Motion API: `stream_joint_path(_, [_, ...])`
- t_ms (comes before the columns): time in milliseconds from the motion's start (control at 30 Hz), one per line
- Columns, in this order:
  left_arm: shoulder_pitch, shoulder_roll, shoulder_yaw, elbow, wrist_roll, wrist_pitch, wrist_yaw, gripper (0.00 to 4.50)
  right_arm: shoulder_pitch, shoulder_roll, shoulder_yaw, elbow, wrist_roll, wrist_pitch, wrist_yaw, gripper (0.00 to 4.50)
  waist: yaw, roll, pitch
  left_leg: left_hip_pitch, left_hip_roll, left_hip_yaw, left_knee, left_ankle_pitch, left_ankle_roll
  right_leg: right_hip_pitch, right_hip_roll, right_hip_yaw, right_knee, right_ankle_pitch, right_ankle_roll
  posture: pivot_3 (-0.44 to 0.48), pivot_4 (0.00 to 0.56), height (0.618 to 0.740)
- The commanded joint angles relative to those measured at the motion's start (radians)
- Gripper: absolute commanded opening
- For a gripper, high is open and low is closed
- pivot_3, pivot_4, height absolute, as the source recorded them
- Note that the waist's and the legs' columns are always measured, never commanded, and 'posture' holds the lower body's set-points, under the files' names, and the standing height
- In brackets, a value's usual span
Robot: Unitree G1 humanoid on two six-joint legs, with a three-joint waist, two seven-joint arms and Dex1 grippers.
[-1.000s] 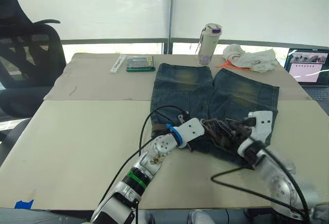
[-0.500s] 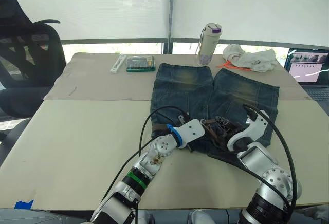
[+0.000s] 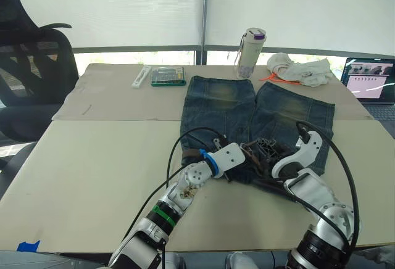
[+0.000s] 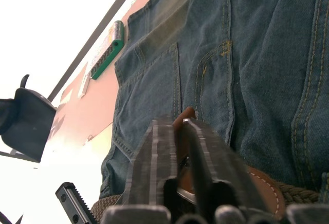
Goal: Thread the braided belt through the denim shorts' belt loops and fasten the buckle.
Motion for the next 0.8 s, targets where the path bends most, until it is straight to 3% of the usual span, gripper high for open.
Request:
stream_joint_path(33, [-0.015, -0.008, -0.014, -0.008, 0.009, -0.034, -0.001, 0.00, -0.001, -0.021, 0.028, -0.007, 0.069, -0.015, -0.042, 1.95, 0.000, 0.000, 0.000, 0.000, 0.000, 0.000, 0.000, 0.000, 0.000, 0.000, 0.000, 0.000, 0.000, 0.000, 0.000, 0.000, 0.150, 0.737])
stream_joint_path(367, [-0.017, -0.007, -0.019, -0.008, 0.010, -0.043, -0.002, 0.00, 0.011, -0.054, 0.076, 0.037, 0.120, -0.082, -0.110, 1.95, 0.000, 0.000, 0.000, 0.000, 0.000, 0.000, 0.000, 0.000, 0.000, 0.000, 0.000, 0.000, 0.000, 0.000, 0.000, 0.000, 0.150, 0.737])
stream_joint_path(567, [-0.016, -0.007, -0.021, -0.010, 0.009, -0.049, -0.004, 0.00, 0.019, -0.071, 0.109, 0.050, 0.143, -0.124, -0.128, 0.12, 0.000, 0.000, 0.000, 0.000, 0.000, 0.000, -0.001, 0.000, 0.000, 0.000, 0.000, 0.000, -0.001, 0.000, 0.000, 0.000, 0.150, 0.737])
stream_joint_path(733, [-0.010, -0.008, -0.015, -0.013, -0.016, -0.056, -0.027, 0.00, 0.031, -0.088, 0.128, 0.052, 0.172, -0.150, -0.144, 0.05, 0.000, 0.000, 0.000, 0.000, 0.000, 0.000, -0.001, 0.000, 0.000, 0.000, 0.000, 0.000, -0.001, 0.000, 0.000, 0.000, 0.150, 0.737])
stream_joint_path(800, [-0.006, -0.002, -0.010, -0.018, -0.023, -0.060, -0.036, 0.76, 0.040, -0.106, 0.128, 0.055, 0.189, -0.161, -0.151, 0.00, 0.000, 0.000, 0.000, 0.000, 0.000, 0.000, -0.001, 0.000, 0.000, 0.000, 0.000, 0.000, -0.001, 0.000, 0.000, 0.000, 0.150, 0.737])
